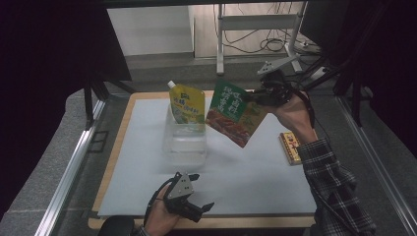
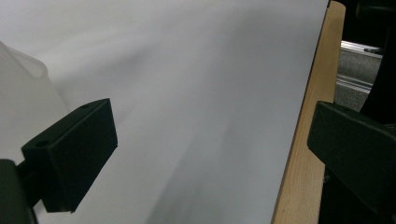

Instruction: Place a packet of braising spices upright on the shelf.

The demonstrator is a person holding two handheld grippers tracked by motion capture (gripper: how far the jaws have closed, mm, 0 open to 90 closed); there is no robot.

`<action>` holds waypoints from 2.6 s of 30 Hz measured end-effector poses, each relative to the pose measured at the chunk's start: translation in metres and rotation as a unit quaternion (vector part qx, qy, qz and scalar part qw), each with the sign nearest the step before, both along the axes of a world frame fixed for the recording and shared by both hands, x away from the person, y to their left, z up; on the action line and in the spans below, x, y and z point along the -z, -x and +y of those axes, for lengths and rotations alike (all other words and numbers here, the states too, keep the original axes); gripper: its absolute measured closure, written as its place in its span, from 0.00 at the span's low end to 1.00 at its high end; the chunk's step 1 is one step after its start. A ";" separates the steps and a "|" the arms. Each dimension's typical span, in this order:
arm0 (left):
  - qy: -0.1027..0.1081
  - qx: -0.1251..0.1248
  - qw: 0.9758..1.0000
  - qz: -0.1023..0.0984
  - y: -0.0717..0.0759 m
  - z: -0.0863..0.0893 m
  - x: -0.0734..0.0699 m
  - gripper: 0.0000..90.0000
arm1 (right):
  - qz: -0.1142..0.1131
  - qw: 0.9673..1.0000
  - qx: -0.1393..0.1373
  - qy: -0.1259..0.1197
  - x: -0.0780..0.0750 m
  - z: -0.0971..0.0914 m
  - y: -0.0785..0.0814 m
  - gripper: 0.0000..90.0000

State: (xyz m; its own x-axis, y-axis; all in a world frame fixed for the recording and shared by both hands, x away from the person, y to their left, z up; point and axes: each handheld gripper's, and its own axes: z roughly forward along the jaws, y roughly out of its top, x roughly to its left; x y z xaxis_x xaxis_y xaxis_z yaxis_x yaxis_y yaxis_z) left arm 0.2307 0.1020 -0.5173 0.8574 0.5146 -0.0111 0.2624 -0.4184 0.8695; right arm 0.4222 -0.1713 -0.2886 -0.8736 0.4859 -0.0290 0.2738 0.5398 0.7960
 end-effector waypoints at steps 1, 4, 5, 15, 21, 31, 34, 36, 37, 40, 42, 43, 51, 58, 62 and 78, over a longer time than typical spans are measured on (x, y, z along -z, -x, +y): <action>0.000 -0.001 1.000 -0.001 0.000 0.000 0.000 0.01 | 0.001 1.000 -0.003 -0.001 -0.001 0.002 0.000 0.99; 0.000 0.000 1.000 -0.002 0.000 0.000 0.000 0.01 | 0.003 1.000 -0.012 -0.005 -0.002 0.008 -0.001 0.99; 0.000 0.000 1.000 -0.003 0.000 0.000 0.000 0.01 | 0.004 1.000 -0.016 -0.008 -0.002 0.011 -0.001 0.99; 0.002 0.003 1.000 -0.003 0.000 0.000 0.000 0.01 | 0.006 0.999 -0.039 -0.018 -0.002 0.042 -0.011 0.99; 0.001 0.007 1.000 -0.004 0.001 0.000 0.000 0.01 | 0.006 0.999 -0.049 -0.022 -0.003 0.063 -0.017 0.99; 0.002 0.011 1.000 -0.005 0.001 -0.001 0.000 0.01 | 0.009 0.998 -0.061 -0.023 0.000 0.097 -0.026 0.99; 0.002 0.012 1.000 -0.005 0.001 -0.001 -0.001 0.01 | 0.010 0.998 -0.063 -0.020 0.002 0.106 -0.028 0.99; 0.001 0.012 1.000 -0.006 0.001 -0.001 -0.001 0.01 | 0.011 0.998 -0.064 -0.019 0.004 0.112 -0.030 0.99; 0.001 0.013 1.000 -0.007 0.001 -0.001 -0.001 0.01 | 0.010 0.998 -0.064 -0.018 0.004 0.114 -0.031 0.99; -0.002 0.014 1.000 -0.008 0.001 -0.001 -0.001 0.01 | 0.011 0.998 -0.065 -0.015 0.007 0.121 -0.033 0.99; 0.001 0.013 1.000 -0.007 0.002 -0.001 -0.001 0.01 | 0.013 0.998 -0.065 -0.013 0.008 0.125 -0.034 0.99; 0.001 0.013 1.000 -0.007 0.002 -0.001 -0.001 0.01 | 0.014 0.998 -0.065 -0.011 0.009 0.128 -0.035 0.99; 0.001 0.015 1.000 -0.007 0.002 -0.001 -0.001 0.01 | 0.023 0.997 -0.070 0.007 0.021 0.144 -0.040 0.99; -0.003 0.019 1.000 -0.008 0.002 -0.002 -0.001 0.01 | 0.035 0.997 -0.075 0.011 0.026 0.151 -0.044 0.99; -0.004 0.020 1.000 -0.009 0.002 -0.002 -0.001 0.01 | 0.040 0.996 -0.078 0.020 0.031 0.154 -0.046 0.99; -0.008 0.024 1.000 -0.007 0.002 -0.003 0.000 0.01 | 0.062 0.995 -0.080 0.004 0.048 0.166 -0.059 0.99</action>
